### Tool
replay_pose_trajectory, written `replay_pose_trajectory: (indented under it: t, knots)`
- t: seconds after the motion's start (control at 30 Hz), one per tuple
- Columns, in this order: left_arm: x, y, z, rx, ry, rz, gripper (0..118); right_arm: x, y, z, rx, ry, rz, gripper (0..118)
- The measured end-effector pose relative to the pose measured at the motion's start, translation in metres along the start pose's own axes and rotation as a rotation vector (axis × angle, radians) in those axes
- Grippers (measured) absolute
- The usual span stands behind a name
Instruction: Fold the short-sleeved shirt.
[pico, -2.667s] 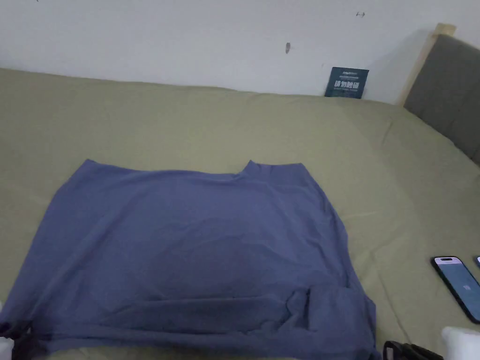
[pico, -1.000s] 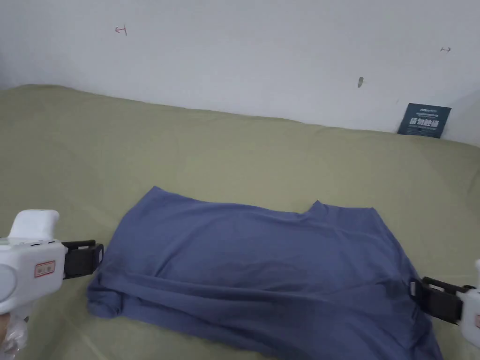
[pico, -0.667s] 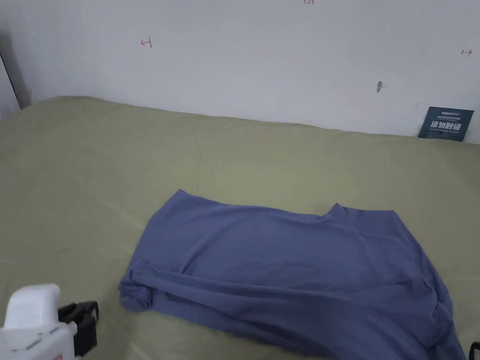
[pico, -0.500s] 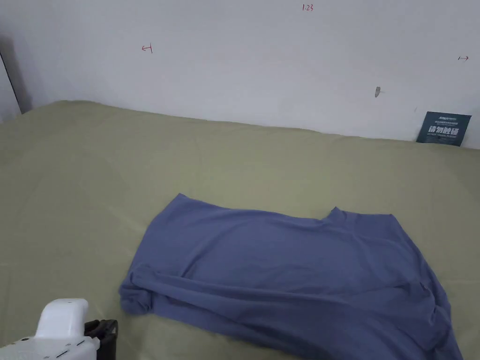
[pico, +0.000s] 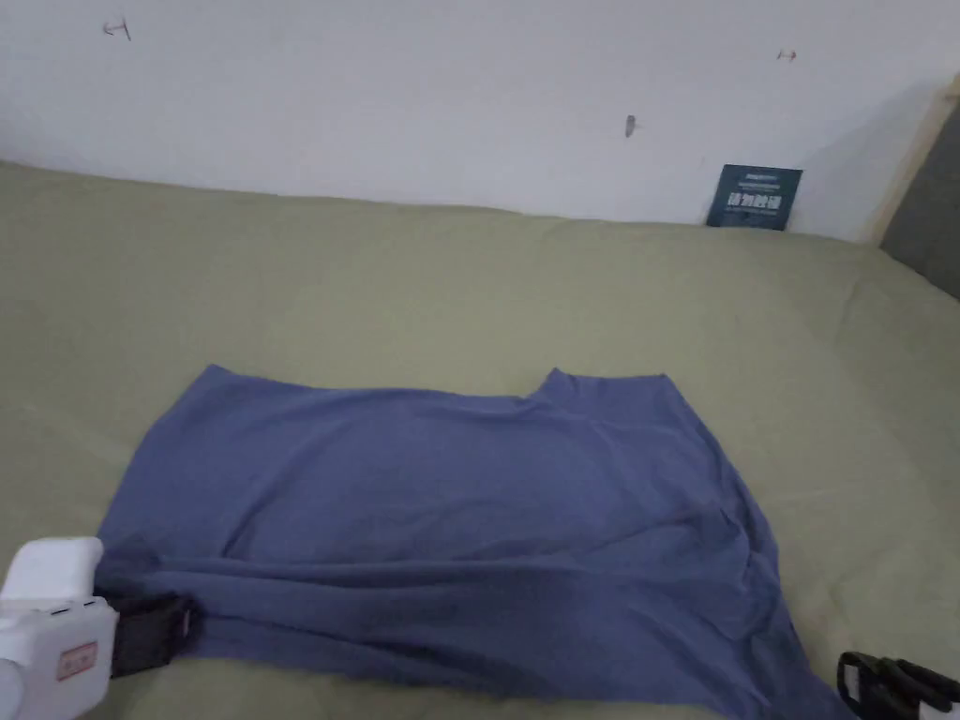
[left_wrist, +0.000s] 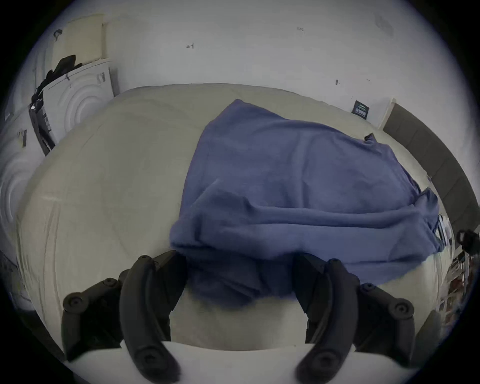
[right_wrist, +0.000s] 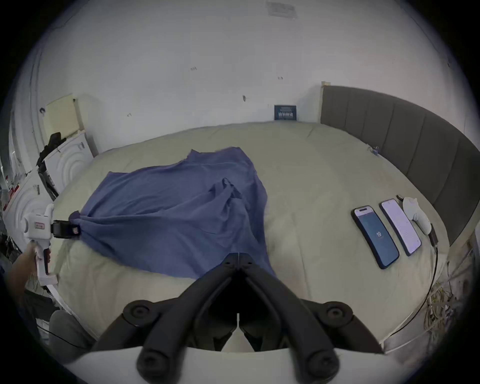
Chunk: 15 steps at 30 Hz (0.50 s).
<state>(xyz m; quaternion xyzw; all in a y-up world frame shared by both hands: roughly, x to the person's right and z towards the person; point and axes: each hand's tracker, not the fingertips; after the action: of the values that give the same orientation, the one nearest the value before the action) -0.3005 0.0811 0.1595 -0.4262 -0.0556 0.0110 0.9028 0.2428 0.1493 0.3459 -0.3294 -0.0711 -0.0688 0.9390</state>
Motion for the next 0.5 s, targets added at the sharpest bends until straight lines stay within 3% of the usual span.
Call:
replay_pose_trajectory:
  t: [0.1, 0.13, 0.2, 0.23, 0.27, 0.33, 0.37, 0.43, 0.5]
  knots:
    - [-0.003, 0.002, 0.006, -0.021, -0.045, -0.082, 76, 0.008, 0.005, -0.023, -0.051, 0.005, -0.031, 0]
    - [-0.005, 0.004, 0.008, -0.019, -0.06, -0.081, 65, 0.011, 0.007, -0.031, -0.064, 0.015, -0.035, 0]
    - [-0.005, 0.009, 0.014, -0.039, -0.147, -0.076, 27, 0.011, 0.01, -0.047, -0.128, 0.031, -0.029, 0]
    - [-0.003, 0.011, 0.018, -0.035, -0.177, -0.064, 20, 0.013, 0.013, -0.057, -0.158, 0.056, -0.02, 5]
    - [0.0, 0.014, 0.021, -0.033, -0.172, -0.075, 19, 0.013, 0.016, -0.068, -0.213, 0.051, -0.001, 20]
    - [0.007, 0.018, 0.023, -0.056, -0.129, -0.144, 18, 0.013, 0.018, -0.088, -0.247, 0.048, 0.046, 75]
    - [0.009, 0.019, 0.025, -0.054, -0.132, -0.165, 18, 0.015, 0.018, -0.102, -0.291, 0.065, 0.044, 93]
    - [0.007, 0.021, 0.029, -0.056, -0.146, -0.156, 18, 0.017, 0.016, -0.118, -0.36, 0.074, 0.017, 83]
    - [-0.002, 0.021, 0.028, -0.07, -0.176, -0.104, 18, 0.016, 0.014, -0.124, -0.378, 0.071, 0.037, 64]
